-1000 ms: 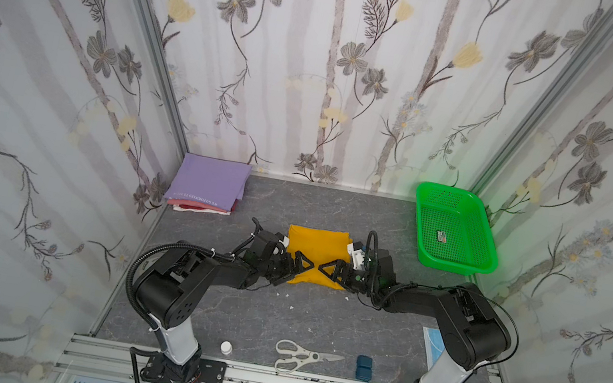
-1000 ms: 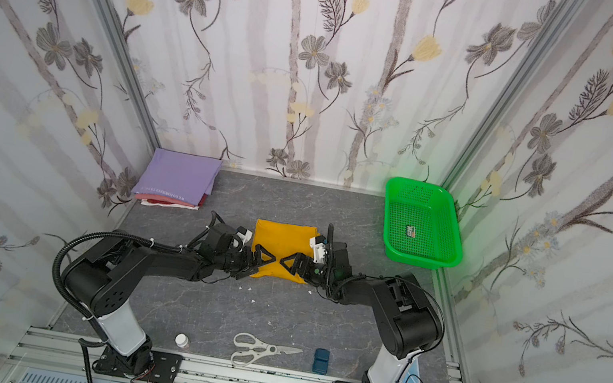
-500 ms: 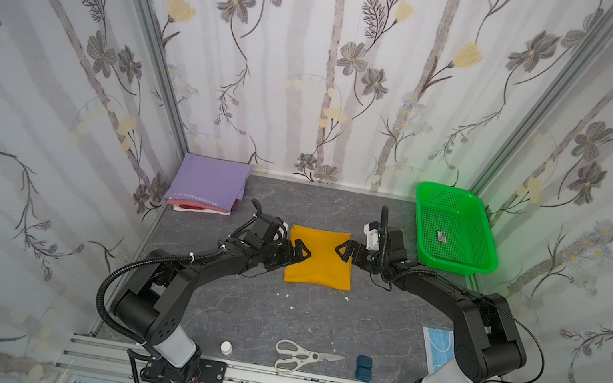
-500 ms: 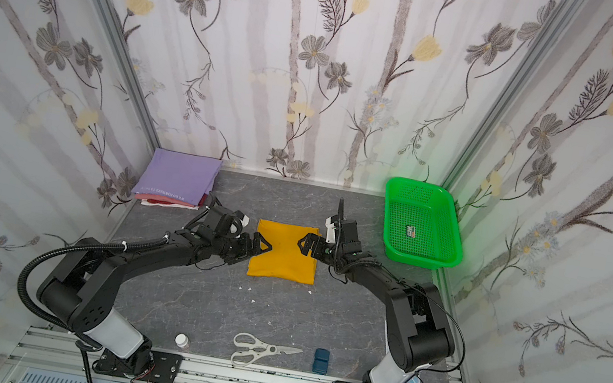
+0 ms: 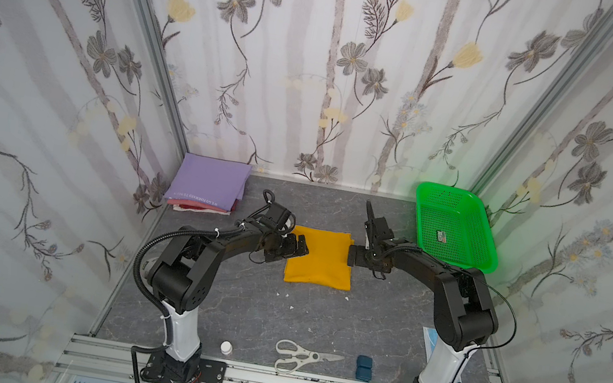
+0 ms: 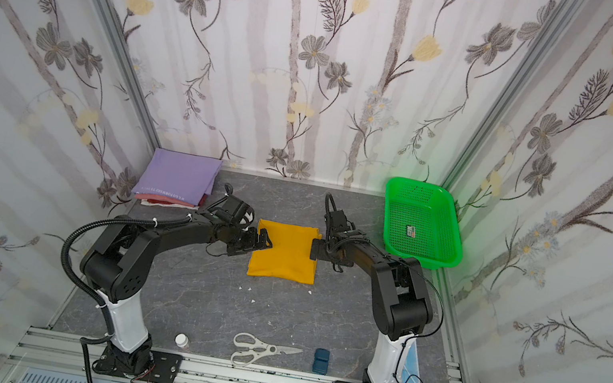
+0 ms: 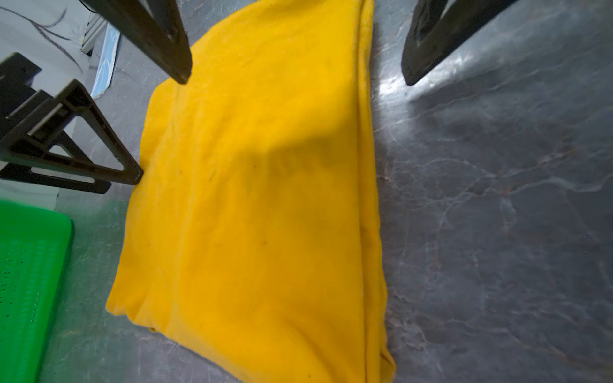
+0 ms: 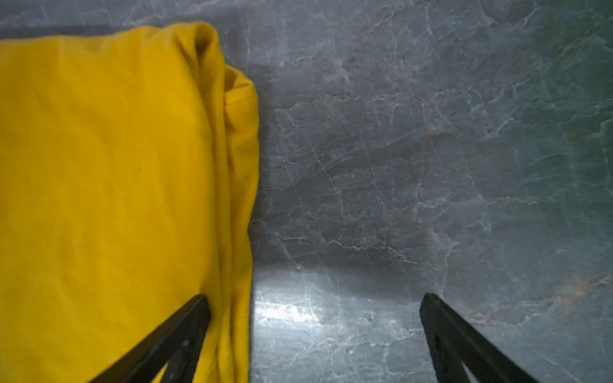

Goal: Fold and stack the t-shirts
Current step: 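Move both grippers to the yellow square's near corners and grasp them, then lift the yellow shirt with both grippers, then open the right gripper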

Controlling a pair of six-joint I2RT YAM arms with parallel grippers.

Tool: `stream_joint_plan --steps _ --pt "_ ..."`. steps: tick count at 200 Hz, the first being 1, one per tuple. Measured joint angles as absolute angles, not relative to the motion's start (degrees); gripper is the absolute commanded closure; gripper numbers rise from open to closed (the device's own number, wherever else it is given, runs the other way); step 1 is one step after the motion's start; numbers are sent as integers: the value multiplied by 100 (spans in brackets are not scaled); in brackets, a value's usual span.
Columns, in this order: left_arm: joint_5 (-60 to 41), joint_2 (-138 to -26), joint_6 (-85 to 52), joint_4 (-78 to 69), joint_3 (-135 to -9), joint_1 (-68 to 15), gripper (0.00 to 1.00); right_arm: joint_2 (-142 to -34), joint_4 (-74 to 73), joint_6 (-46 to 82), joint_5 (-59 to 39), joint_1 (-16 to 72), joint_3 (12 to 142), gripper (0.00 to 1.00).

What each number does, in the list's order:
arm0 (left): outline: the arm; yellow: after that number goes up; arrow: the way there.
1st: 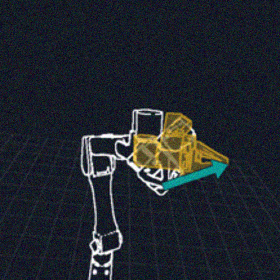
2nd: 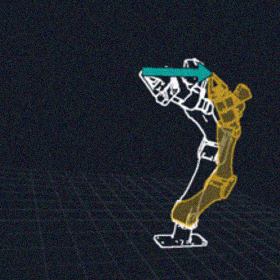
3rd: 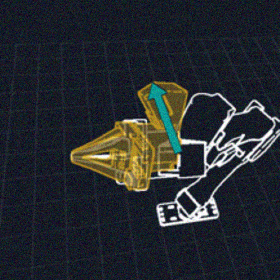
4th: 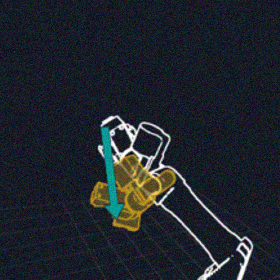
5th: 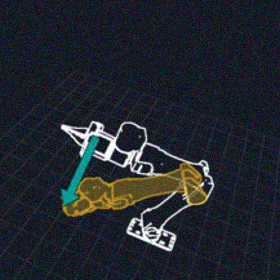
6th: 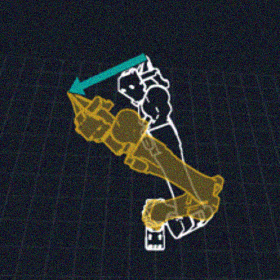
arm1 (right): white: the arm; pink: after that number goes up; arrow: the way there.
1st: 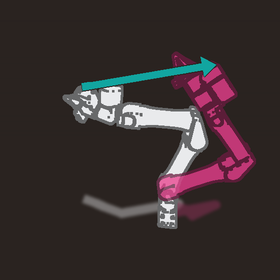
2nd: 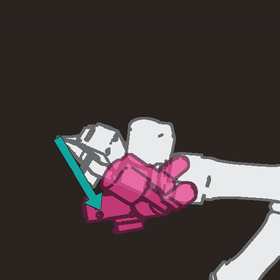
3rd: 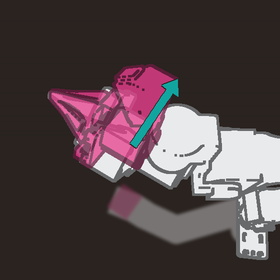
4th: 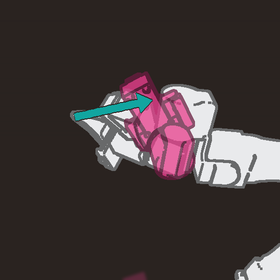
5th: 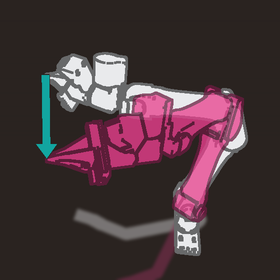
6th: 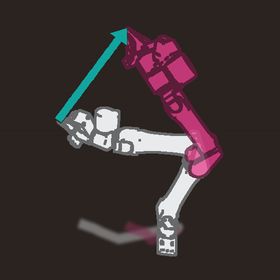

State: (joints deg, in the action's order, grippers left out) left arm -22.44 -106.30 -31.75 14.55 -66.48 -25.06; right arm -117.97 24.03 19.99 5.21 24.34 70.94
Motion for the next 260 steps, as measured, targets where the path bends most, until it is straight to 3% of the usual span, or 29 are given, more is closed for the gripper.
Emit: stream_joint_plan --steps 119,260 --pt "-2200 -11507 -2875 1772 -7649 -3129 0 -12167 2340 1798 497 2711 7279 0" --pt "-292 -12309 -3347 2403 -8630 -3870 0 -12272 1341 1691 456 2808 7043 0"
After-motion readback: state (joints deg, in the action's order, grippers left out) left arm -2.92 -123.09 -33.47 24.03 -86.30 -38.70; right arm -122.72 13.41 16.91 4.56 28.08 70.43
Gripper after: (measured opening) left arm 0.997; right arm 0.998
